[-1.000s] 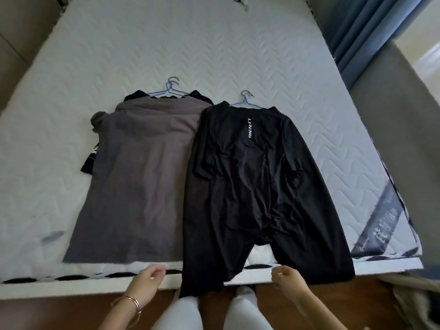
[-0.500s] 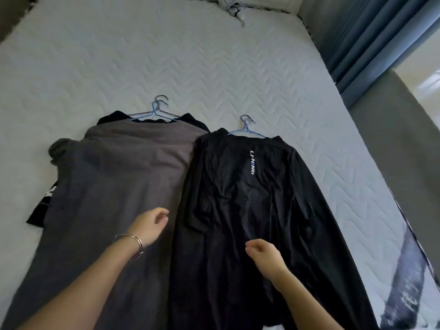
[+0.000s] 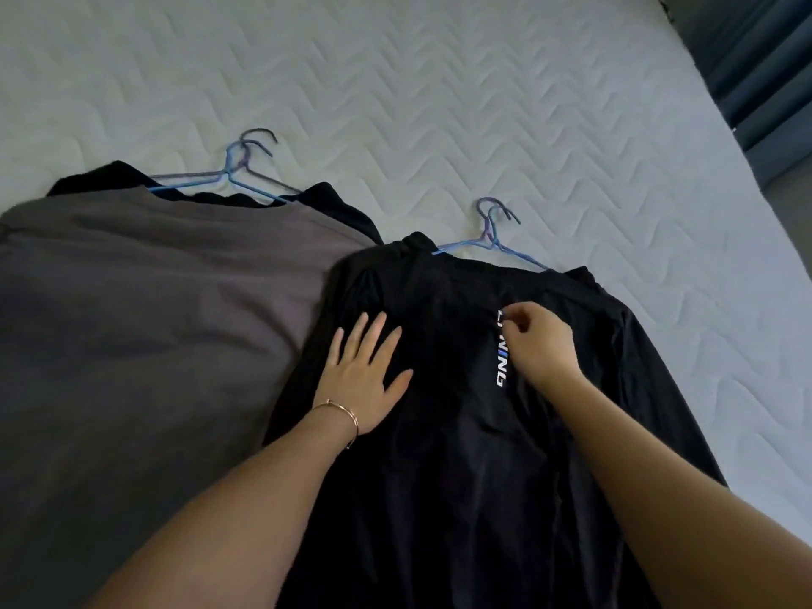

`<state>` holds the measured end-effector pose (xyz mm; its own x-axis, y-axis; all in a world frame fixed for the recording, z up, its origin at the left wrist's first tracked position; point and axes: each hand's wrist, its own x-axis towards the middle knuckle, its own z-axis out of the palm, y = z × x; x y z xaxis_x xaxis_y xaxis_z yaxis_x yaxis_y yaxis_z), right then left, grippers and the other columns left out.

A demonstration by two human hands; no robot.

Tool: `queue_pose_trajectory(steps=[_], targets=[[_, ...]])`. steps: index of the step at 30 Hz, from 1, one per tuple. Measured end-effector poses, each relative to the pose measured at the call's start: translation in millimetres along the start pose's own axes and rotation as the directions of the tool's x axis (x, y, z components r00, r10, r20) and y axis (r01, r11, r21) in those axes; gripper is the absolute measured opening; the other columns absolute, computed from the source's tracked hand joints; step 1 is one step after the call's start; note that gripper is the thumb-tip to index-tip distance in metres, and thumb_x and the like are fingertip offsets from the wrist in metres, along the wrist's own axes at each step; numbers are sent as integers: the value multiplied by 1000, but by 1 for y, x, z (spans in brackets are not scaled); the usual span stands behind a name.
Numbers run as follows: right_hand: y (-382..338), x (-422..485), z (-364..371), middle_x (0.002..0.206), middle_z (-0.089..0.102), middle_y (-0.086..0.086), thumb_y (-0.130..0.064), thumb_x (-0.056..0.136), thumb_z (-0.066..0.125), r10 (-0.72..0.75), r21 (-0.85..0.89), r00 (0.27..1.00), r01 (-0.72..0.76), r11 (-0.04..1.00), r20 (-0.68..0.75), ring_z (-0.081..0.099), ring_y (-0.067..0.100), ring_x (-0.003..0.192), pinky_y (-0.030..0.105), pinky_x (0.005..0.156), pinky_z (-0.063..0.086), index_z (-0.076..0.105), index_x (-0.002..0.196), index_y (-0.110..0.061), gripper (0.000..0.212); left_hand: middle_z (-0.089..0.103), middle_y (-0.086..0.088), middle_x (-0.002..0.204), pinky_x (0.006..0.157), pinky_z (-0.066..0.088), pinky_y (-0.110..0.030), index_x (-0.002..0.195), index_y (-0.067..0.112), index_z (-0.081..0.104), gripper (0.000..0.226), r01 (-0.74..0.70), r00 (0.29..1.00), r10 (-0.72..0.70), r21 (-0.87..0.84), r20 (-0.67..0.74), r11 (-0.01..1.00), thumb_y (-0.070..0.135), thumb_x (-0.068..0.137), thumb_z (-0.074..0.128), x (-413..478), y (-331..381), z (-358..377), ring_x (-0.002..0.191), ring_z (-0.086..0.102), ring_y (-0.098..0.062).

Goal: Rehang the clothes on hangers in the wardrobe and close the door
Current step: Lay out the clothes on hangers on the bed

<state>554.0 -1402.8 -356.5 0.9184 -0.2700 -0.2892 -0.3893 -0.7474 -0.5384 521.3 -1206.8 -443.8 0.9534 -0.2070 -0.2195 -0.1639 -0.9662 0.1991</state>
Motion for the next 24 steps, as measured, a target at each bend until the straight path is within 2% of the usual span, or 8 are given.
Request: queue_pose_trajectory(steps=[4,8,10,12,15,18,21,24], targets=[[4,69,9,137,48,9,-11,91,45,-88,-117,995,82,990,-44,41,26,128,32,104,33,50,130,-8,39,37,-4,148,111,3,-37,136,23,38,58,-28,993,35,68,-113,997,52,88,23,5,-11,25,138,19,-19],[-2,121,14,145,37,11,-2,87,42,-102,-279,994,108,954,35,32,29,135,39,110,26,31,141,-8,55,34,-3,147,112,0,-37,137,24,32,60,-27,995,33,63,-96,998,53,92,6,6,-15,26,140,16,-20],[-6,136,17,139,42,13,-3,87,42,-90,-358,993,113,927,80,37,31,130,39,109,26,34,139,-10,53,29,-1,148,113,0,-37,138,24,31,60,-26,995,33,77,-99,997,53,92,5,6,-16,29,144,3,-16],[-8,143,16,129,48,15,-5,89,41,-117,-383,992,123,916,40,44,33,120,39,103,31,45,131,-8,42,27,0,147,113,0,-37,137,24,32,60,-28,993,37,84,-111,996,53,92,5,6,-17,31,144,-4,-13],[-8,142,7,116,55,16,-11,93,45,-205,-378,978,176,909,-38,52,35,105,37,86,39,56,116,-4,27,32,-2,146,112,1,-37,136,24,35,60,-35,992,45,91,-117,995,52,92,6,7,-16,29,140,15,-20],[-9,128,-7,107,58,16,-15,94,46,-267,-318,956,218,923,-121,55,35,95,36,76,39,59,103,-2,21,37,-3,144,111,1,-36,135,24,36,59,-53,986,64,72,-156,996,51,92,7,7,-16,30,137,22,-21],[-16,94,-30,104,60,14,-17,92,49,-322,-220,918,273,936,-231,56,33,95,33,79,38,62,99,-4,19,37,-3,147,110,5,-37,135,25,35,55,-62,986,70,60,-151,996,51,90,18,5,-13,25,137,17,-18],[-24,51,-59,101,62,14,-17,90,53,-420,-194,869,379,905,-262,56,31,96,39,89,41,65,99,-5,19,17,7,155,116,0,-37,140,30,29,68,-14,1000,14,-75,-3,997,58,80,18,8,-10,8,144,2,-11]])
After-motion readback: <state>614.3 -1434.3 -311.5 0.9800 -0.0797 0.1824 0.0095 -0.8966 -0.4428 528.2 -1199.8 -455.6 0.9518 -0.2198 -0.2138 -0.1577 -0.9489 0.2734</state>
